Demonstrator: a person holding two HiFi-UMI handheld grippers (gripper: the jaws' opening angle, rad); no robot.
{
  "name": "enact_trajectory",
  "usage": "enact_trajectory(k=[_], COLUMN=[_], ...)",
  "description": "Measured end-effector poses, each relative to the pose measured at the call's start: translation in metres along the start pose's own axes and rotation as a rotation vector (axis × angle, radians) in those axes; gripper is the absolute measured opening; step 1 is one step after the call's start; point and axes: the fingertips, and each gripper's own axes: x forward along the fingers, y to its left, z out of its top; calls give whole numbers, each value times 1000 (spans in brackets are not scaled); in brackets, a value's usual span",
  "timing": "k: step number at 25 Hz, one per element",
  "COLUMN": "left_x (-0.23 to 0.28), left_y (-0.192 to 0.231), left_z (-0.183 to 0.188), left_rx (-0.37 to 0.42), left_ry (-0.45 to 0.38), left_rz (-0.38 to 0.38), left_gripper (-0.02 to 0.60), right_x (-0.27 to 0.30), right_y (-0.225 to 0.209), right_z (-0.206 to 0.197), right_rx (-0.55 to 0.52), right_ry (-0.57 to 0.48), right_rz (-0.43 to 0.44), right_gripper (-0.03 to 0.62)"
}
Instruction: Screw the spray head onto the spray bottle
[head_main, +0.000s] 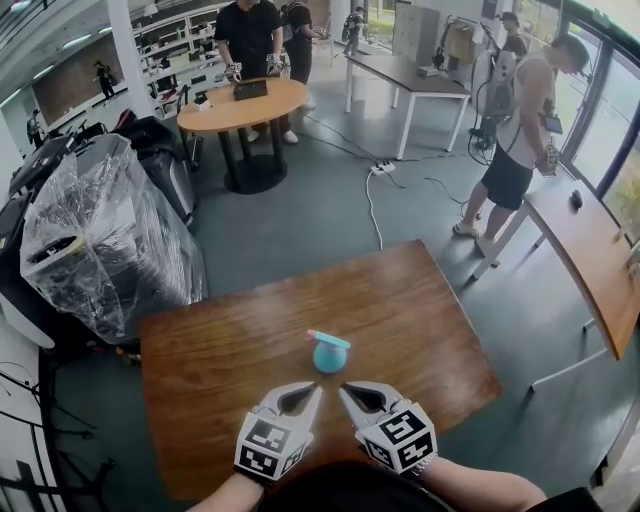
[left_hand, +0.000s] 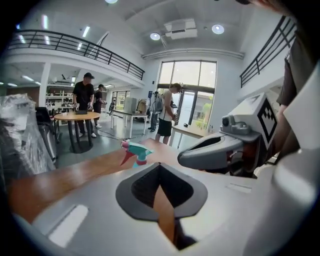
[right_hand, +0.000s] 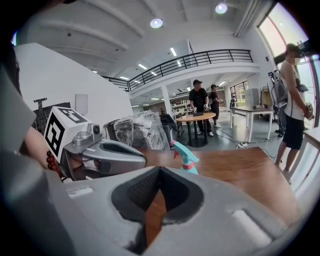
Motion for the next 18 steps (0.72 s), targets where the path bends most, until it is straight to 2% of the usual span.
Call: enact_trajectory(k=[13,18], left_x=[3,6], left_y=[-6,-8], left_z=[2,1], left_rx=[-16,-47], left_ry=[-1,-5], left_rz=[-2,-12], left_gripper=[12,12], right_x=[-6,-4], right_y=[3,3], right_z=[7,8], right_rx=[-27,-39], right_ry=[-13,-12], right_rz=[-5,0], right_gripper=[-9,-8])
